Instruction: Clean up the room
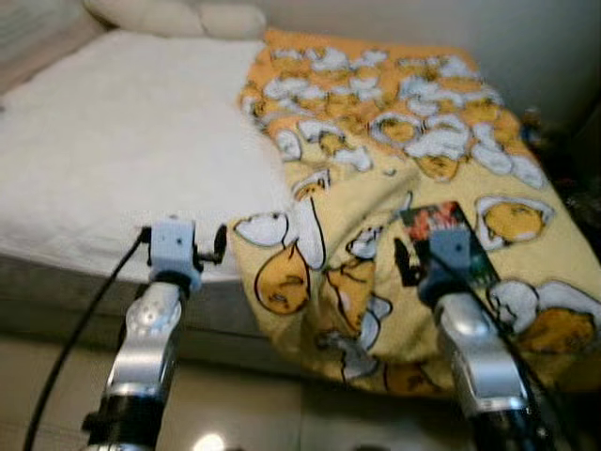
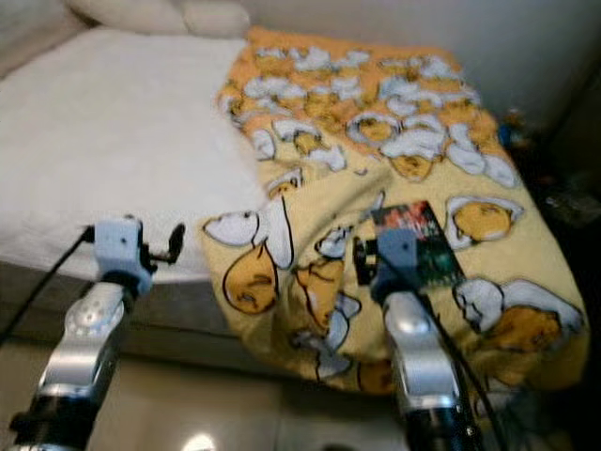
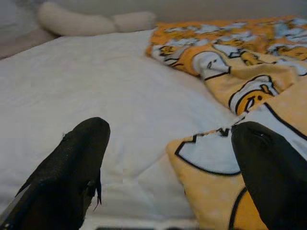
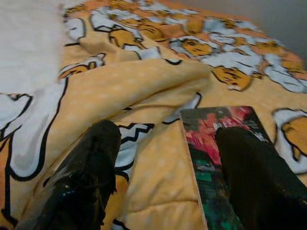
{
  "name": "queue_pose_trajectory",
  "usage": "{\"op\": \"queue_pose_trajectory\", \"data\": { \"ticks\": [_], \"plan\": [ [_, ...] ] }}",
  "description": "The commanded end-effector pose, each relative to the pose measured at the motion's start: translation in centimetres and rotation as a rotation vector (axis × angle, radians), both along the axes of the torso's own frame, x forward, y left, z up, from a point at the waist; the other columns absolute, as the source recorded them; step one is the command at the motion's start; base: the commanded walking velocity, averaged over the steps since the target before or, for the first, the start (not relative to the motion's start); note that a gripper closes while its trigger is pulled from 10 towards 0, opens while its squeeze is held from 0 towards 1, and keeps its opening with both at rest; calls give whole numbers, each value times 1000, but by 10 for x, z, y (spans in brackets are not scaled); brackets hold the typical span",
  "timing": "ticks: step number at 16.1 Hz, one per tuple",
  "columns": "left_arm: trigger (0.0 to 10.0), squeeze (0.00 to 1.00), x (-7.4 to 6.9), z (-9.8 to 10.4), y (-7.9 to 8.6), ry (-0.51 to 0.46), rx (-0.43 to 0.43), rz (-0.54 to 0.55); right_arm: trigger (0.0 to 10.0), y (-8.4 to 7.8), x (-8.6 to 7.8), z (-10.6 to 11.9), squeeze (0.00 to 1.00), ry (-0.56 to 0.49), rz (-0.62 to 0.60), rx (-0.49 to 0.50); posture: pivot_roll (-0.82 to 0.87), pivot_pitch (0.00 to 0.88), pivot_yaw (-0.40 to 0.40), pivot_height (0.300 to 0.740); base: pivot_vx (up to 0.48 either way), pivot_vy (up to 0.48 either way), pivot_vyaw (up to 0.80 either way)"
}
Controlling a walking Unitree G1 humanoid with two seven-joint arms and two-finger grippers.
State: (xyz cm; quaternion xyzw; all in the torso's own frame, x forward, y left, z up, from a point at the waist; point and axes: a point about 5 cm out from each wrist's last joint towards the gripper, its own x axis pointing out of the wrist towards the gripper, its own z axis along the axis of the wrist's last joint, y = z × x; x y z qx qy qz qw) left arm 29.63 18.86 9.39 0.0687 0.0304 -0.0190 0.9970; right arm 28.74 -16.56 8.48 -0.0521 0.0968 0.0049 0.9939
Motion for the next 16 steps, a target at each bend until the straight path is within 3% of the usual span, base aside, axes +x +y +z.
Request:
{"op": "queue_pose_trajectory", "data": {
  "ticks": [1,11,16],
  "plan": [
    [10000,1000,1,1,-3,-2,-2,-9,10000,-5,2,4,0,-15,-4,-14,-62,0,22,740,0,-480,800],
    [10000,1000,2,1,-3,-3,1,-15,10000,-3,1,3,0,-9,15,-8,-61,0,24,740,0,-480,800],
    [10000,1000,2,2,-3,-3,4,-21,10000,-7,-1,0,0,4,-13,21,-63,0,25,740,0,-480,0]
  ]
}}
